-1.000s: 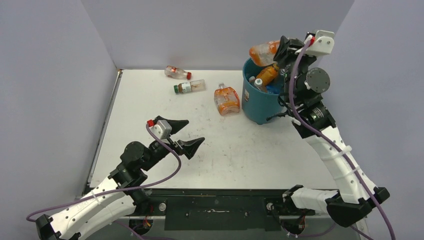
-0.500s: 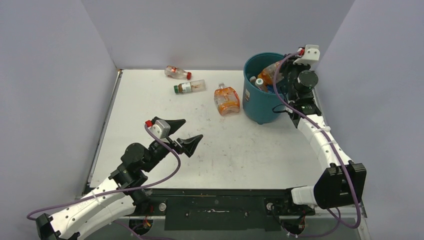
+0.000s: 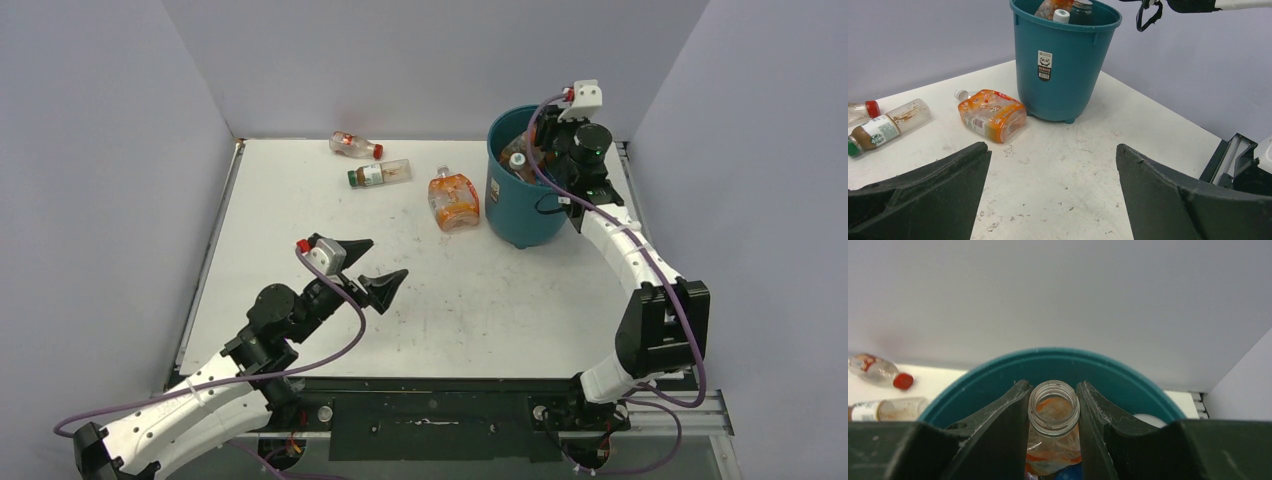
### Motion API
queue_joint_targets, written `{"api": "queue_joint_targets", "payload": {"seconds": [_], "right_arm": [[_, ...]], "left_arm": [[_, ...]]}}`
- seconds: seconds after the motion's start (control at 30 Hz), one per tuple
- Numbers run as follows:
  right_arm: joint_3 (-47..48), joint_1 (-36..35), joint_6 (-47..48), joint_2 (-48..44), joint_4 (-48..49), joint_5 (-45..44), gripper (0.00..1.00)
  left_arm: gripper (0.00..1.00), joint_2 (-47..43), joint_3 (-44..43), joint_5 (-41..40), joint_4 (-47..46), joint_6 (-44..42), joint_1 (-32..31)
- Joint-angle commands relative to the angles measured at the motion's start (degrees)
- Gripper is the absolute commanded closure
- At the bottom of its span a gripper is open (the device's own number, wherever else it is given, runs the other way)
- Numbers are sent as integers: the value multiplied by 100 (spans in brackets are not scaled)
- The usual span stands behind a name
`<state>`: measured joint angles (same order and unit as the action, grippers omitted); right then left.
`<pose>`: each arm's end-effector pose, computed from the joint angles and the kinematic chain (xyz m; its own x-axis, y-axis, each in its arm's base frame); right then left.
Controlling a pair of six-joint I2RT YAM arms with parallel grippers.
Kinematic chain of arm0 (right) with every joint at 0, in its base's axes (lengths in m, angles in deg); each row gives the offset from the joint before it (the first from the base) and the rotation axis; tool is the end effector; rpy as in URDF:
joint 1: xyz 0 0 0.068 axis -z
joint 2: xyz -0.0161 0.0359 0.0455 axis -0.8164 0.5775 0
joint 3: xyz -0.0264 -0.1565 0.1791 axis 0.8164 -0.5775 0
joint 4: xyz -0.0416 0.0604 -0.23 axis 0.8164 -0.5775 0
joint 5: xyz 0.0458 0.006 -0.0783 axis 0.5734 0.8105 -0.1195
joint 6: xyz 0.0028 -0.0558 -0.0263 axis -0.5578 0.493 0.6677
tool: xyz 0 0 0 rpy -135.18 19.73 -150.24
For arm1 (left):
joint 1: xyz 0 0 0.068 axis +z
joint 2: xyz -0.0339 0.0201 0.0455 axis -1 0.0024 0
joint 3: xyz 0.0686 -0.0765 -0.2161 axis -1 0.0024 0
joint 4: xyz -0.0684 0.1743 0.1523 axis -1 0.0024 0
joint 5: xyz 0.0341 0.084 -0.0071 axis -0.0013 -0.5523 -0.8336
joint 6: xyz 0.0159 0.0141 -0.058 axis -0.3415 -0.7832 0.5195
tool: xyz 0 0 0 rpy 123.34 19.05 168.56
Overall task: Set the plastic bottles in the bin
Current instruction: Place the plastic bottle in the trash bin.
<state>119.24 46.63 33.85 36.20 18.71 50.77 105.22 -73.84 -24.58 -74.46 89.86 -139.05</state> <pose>0.3579 0.0534 0.3500 0.0763 0.0524 -0.9957 -0.1961 0.9799 0.0365 0.1195 -0.1324 0.3032 -0.0104 -0.2431 -0.9699 0.7094 0.6818 -0.1785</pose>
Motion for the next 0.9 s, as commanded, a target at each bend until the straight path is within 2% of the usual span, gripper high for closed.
{"api": "queue_joint_targets", "payload": {"seconds": [0.0,0.2,0.3,0.33,0.47,0.5,0.63,0.77,0.83,0.87], "right_arm": [[-77,-138,421,29,-285,27,95],[-75,-137,528,284,-716,417,94],[-152,-140,456,330,-791,421,89],[-177,-126,406,321,-776,402,84],[-104,-117,241,237,-875,328,49],[-69,-126,165,188,-892,287,43],[225,-122,-125,-5,-1073,148,28],[593,-117,-421,-293,-1265,30,6],[790,-171,-546,-486,-1415,11,2],[888,-206,-615,-603,-1503,-9,4]], "left_arm": [[4,29,-131,-107,-120,-97,-33],[4,125,-166,-20,-86,-84,-30],[4,144,-173,-6,-86,-75,-34],[4,150,-175,5,-78,-75,-30],[4,174,-183,31,-68,-58,-32],[4,182,-184,31,-68,-51,-35],[4,186,-192,40,-68,-33,-30],[4,173,-198,27,-59,-16,-33],[4,161,-193,-22,-51,1,-32],[4,162,-193,-46,-51,16,-30]]}}
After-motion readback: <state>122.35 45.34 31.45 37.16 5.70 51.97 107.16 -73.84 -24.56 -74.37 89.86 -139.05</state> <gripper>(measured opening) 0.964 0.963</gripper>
